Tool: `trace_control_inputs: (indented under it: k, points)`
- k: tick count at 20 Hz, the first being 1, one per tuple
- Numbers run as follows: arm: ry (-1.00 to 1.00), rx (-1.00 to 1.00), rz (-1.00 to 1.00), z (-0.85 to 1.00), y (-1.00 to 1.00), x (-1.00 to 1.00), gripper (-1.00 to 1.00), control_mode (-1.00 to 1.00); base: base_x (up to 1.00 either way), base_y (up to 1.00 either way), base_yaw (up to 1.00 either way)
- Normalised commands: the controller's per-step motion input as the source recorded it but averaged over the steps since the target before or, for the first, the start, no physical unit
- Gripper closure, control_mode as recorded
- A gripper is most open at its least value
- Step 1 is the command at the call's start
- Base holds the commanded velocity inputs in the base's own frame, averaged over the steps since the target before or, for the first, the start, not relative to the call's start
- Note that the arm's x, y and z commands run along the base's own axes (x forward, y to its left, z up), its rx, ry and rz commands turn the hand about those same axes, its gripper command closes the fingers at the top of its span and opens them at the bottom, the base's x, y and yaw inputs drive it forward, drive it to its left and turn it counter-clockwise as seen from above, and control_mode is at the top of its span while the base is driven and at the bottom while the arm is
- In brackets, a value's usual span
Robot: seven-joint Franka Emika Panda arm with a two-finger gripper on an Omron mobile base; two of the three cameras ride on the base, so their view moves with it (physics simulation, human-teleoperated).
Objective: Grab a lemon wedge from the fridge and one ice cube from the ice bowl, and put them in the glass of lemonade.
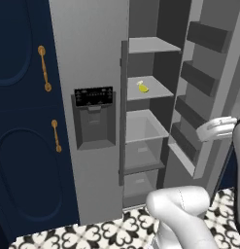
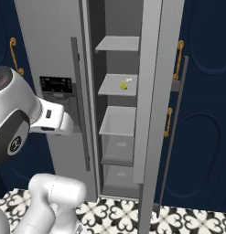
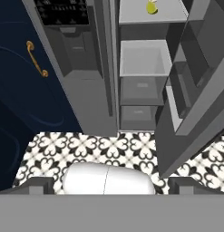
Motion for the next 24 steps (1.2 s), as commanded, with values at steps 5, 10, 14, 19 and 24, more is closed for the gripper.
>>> trace_control_inputs:
  k: [5,10,14,19,24]
  points:
    - [0.01,-0.02,0.01,0.02,0.08,0.40,-1.00,-1.00,0.00,0.00,0.00]
    - [0.02,0.00,0.01,0.00,0.01,0.01,-1.00,-1.00,0.00,0.00,0.00]
    - [0.00,0.00,0.00,-0.02,0.13,0.01,-1.00,-1.00,0.00,0.00,0.00]
    - [0.00,0.00,0.00,0.00,0.00,-0.01,-1.00,1.00,0.10,0.00,0.00]
    - [0.00,0.00,0.00,0.00,0.00,0.00,-1.00,1.00,0.81,0.22,-0.04]
